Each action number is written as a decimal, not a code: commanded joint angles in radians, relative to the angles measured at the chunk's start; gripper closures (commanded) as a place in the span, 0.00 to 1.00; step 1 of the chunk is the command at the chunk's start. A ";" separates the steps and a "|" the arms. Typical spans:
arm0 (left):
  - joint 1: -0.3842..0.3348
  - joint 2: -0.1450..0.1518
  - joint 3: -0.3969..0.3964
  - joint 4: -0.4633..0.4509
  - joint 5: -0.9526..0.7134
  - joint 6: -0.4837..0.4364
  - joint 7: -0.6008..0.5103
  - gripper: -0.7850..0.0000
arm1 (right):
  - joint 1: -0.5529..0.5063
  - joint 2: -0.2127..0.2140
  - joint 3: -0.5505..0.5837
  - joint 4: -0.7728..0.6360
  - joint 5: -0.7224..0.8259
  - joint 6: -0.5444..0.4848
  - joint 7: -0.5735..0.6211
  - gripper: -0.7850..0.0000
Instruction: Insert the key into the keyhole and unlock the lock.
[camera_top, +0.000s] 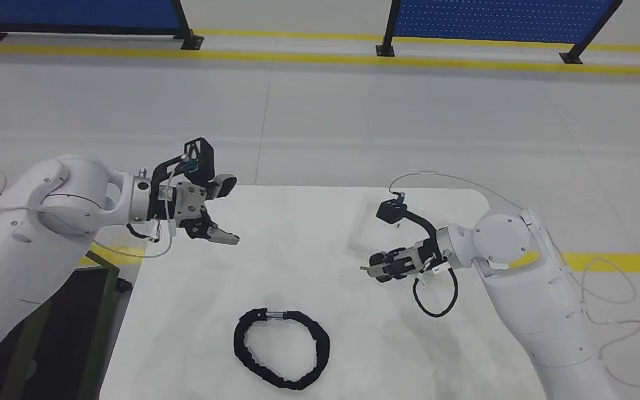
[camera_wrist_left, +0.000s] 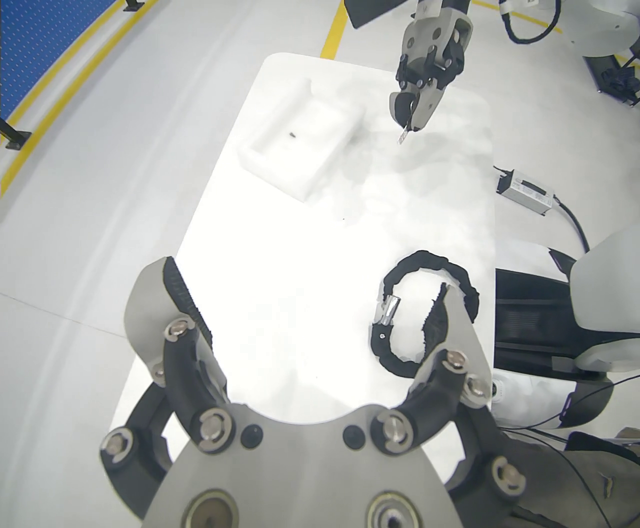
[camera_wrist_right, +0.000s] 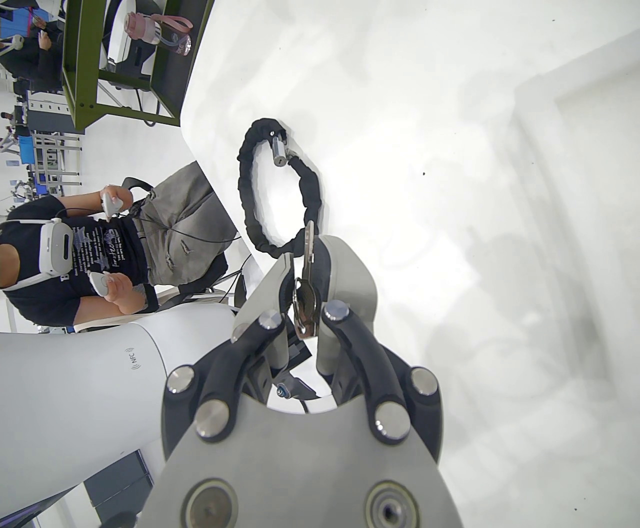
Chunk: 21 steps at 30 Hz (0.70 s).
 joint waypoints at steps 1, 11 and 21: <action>0.028 -0.008 0.023 0.008 0.012 0.000 0.031 0.00 | 0.000 0.000 0.000 0.000 0.000 0.000 0.000 1.00; 0.107 -0.034 0.097 0.029 0.162 0.000 0.180 0.00 | 0.000 0.000 0.000 0.000 0.000 0.000 0.000 1.00; 0.093 -0.070 0.202 0.079 0.365 0.000 0.355 0.00 | 0.000 0.000 0.000 0.000 0.000 0.000 0.000 1.00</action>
